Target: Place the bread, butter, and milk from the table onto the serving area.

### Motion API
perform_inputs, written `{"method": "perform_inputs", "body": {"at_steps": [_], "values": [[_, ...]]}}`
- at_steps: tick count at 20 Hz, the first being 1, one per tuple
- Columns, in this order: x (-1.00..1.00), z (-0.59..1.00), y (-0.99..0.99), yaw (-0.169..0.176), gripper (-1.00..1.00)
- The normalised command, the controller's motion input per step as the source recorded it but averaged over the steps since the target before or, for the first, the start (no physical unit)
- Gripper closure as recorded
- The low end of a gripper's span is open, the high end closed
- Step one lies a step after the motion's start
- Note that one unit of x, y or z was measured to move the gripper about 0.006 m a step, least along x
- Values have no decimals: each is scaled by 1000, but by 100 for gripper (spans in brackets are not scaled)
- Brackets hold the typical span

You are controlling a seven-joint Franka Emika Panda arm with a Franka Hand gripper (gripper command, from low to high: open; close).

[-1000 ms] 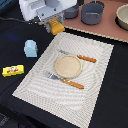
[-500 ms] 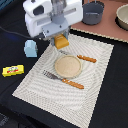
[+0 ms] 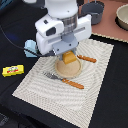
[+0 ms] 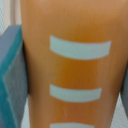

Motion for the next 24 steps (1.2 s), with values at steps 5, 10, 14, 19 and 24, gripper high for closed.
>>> {"method": "perform_inputs", "body": {"at_steps": [5, 10, 14, 19, 24], "values": [[640, -226, -99, -25, 100], [216, -63, -23, 0, -100], [109, 867, -4, 0, -100], [-209, 826, -18, 8, -100], [-917, 305, -77, 15, -100]]}}
